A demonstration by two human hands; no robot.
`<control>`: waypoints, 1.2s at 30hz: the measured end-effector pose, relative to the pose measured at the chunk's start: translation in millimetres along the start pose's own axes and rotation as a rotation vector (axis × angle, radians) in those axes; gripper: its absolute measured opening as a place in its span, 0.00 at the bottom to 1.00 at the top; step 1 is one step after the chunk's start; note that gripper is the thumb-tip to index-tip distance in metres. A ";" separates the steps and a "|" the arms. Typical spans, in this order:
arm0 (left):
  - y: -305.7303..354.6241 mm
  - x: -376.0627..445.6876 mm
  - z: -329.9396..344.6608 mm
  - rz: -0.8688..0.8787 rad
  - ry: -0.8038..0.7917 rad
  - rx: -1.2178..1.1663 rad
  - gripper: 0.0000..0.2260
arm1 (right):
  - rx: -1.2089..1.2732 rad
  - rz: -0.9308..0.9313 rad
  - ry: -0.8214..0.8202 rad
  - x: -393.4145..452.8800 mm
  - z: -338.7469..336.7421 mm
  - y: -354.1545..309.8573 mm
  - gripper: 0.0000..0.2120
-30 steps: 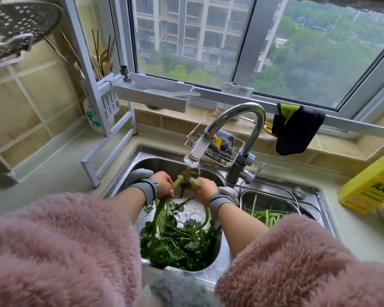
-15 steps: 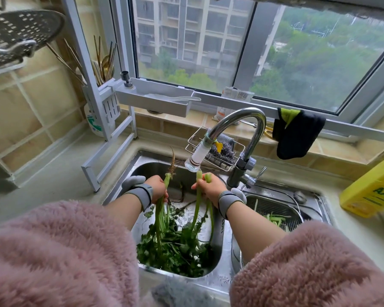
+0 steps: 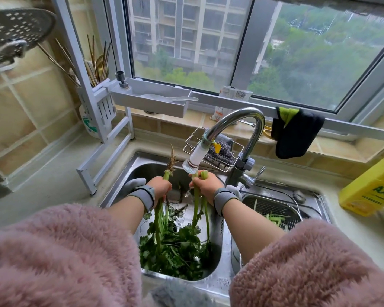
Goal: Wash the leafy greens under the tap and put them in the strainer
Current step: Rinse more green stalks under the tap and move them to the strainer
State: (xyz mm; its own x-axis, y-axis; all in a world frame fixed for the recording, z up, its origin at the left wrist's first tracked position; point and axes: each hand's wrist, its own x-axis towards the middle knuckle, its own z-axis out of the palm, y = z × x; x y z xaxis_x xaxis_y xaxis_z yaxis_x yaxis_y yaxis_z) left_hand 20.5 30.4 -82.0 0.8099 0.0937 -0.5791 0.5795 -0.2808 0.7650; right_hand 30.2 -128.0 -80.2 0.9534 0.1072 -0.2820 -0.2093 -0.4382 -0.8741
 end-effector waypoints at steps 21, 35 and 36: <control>14.8 -11.0 16.5 0.136 -0.069 -0.193 0.07 | -0.035 -0.109 -0.118 -8.4 2.1 -0.5 0.16; 39.1 5.1 -10.3 0.239 0.202 -0.440 0.07 | -0.230 -0.001 -0.149 -16.9 -5.9 33.3 0.15; 43.2 4.1 -13.0 0.252 0.231 -0.468 0.06 | -0.240 0.022 -0.168 -17.6 -6.1 36.2 0.14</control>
State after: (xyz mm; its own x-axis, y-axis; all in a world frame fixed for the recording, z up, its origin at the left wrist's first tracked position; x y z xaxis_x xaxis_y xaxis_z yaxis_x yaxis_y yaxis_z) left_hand 50.0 31.0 -47.6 0.8966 0.2993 -0.3264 0.3020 0.1257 0.9450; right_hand 7.1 -151.2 -104.5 0.8958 0.2329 -0.3785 -0.1527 -0.6386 -0.7542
